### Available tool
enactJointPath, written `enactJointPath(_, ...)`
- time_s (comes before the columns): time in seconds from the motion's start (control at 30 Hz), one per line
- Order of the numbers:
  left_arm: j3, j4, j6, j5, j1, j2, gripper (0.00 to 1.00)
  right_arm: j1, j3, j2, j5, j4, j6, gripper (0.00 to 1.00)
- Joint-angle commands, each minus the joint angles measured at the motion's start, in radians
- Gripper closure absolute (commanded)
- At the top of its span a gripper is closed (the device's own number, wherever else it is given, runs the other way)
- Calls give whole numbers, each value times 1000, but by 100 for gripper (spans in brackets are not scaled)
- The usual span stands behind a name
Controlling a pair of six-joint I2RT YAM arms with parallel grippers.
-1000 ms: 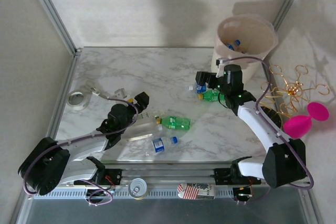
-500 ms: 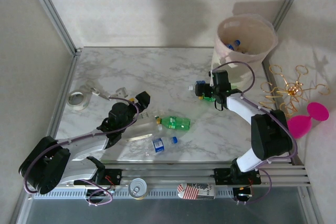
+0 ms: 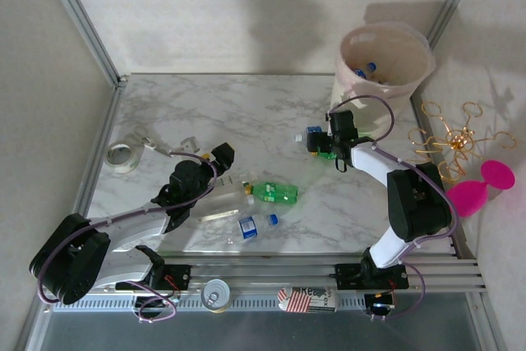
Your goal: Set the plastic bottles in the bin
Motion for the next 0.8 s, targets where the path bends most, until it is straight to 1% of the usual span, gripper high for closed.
enactJointPath(0.0, 16, -3, -2, -5, 13, 2, 0, 5, -9, -16, -1, -38, 15, 1)
enactJointPath(0.47, 7, 27, -14, 4, 16, 17, 0, 14, -114, -167, -120, -102, 167, 1)
enactJointPath(0.63, 10, 31, -18, 8, 16, 24, 0, 16, -139, -249, -56, -98, 197, 1)
enactJointPath(0.77, 10, 35, -22, 11, 16, 25, 0, 12, -115, -272, 22, -91, 145, 1)
